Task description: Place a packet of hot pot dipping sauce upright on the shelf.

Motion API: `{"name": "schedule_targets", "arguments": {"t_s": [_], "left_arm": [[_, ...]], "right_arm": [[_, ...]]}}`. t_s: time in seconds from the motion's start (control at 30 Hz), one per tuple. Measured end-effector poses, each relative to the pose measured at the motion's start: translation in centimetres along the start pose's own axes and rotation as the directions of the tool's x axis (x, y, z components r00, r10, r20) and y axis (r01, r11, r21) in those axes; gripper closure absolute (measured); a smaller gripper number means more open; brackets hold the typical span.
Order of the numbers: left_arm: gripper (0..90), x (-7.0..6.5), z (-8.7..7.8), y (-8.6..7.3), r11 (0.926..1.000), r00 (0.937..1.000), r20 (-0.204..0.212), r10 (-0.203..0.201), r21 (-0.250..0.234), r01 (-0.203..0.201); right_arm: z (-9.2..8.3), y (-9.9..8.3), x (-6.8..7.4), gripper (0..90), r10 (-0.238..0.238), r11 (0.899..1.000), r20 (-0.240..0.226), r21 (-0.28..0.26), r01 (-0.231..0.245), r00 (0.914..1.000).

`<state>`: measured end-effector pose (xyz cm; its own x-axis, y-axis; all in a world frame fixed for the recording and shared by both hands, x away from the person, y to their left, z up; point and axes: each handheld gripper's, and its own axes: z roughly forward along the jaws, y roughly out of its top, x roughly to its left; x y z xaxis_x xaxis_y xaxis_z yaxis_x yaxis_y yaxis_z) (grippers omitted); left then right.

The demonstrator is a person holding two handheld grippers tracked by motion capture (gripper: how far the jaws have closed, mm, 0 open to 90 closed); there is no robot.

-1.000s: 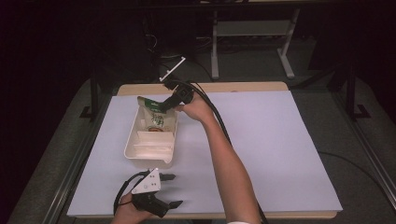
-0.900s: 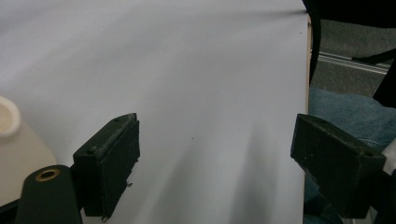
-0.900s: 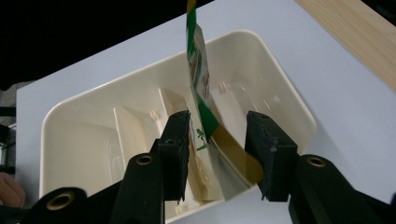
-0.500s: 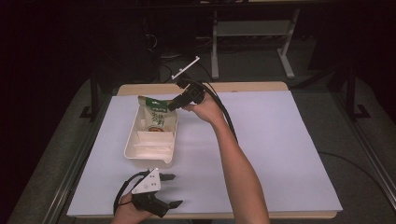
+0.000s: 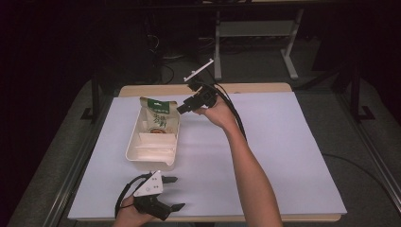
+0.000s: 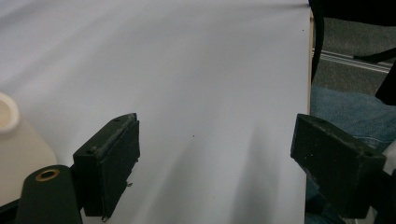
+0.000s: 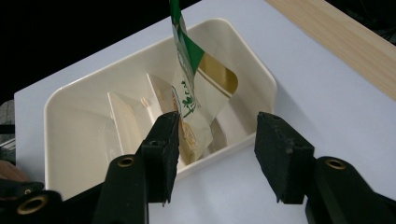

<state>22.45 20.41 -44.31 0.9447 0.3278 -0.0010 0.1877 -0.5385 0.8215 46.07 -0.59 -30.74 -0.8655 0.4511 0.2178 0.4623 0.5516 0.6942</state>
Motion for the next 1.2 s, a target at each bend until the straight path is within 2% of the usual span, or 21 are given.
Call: {"name": "schedule_targets", "arguments": {"t_s": [0.43, 0.67, 1.2], "left_arm": [[15.2, 0.0, 0.1, 0.0, 1.0000, 1.0000, 0.001, 0.001, 0.006, -0.001], [15.2, 0.0, 0.1, -0.1, 1.0000, 1.0000, 0.001, -0.001, 0.007, 0.001], [15.2, 0.0, 0.2, 0.0, 1.0000, 1.0000, 0.001, 0.003, 0.009, -0.003]], "right_arm": [[-1.4, -1.5, 0.1, 48.2, 0.015, 1.000, -0.012, -0.024, -0.015, 0.9998], [-2.1, -2.3, 0.4, 47.2, 0.007, 0.999, -0.023, -0.040, -0.008, 0.9997], [-3.2, -3.8, 1.0, 45.5, 0.002, 0.999, -0.030, -0.043, -0.003, 0.9995]]}}
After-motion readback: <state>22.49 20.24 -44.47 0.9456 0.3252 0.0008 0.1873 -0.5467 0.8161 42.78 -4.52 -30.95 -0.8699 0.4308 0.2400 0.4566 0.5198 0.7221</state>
